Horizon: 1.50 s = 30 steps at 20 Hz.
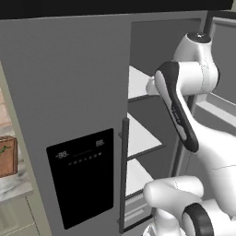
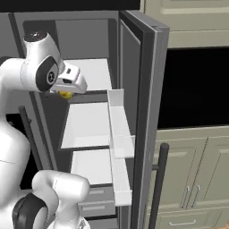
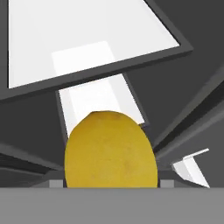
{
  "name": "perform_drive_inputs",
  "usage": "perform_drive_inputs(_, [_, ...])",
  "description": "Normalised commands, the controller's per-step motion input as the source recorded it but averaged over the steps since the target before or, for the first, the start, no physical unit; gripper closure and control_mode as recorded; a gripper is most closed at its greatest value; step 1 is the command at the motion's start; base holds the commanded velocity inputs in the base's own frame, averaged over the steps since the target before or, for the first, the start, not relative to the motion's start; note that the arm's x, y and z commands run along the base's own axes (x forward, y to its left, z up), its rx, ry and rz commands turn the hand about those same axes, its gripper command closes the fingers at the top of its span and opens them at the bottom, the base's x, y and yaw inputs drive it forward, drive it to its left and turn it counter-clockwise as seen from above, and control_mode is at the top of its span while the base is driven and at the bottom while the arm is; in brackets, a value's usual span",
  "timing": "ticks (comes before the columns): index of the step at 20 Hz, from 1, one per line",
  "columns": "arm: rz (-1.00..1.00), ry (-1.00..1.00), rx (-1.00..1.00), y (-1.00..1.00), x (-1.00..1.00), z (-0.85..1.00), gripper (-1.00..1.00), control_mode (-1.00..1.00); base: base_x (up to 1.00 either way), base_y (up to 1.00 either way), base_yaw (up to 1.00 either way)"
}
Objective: Retrieve a lemon from the fridge and place it on the cutting board with the fish.
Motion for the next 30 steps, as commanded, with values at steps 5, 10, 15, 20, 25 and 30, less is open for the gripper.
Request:
perform_drive_inputs(5, [-0.06,0.0,0.02,-0.02,-1.0,-0.12,1.0,-1.0,0.0,0.0,0.0])
perform_drive_inputs(10, [-0.05,-0.01,0.0,0.0,-1.0,-0.21,1.0,-1.0,0.0,0.0,0.0])
perform_drive_inputs(15, [-0.02,0.0,0.0,0.0,-0.83,-0.38,1.0,-1.0,0.0,0.0,0.0])
perform_drive_inputs(20, [0.0,0.0,0.0,0.0,-0.24,-0.54,1.0,-1.0,0.0,0.0,0.0])
perform_drive_inputs(25, [0.03,0.02,0.0,0.0,0.0,-0.46,1.0,-1.0,0.0,0.0,0.0])
perform_drive_inputs(30, [0.02,0.02,-0.02,0.0,0.0,-0.18,1.0,-1.0,0.0,0.0,0.0])
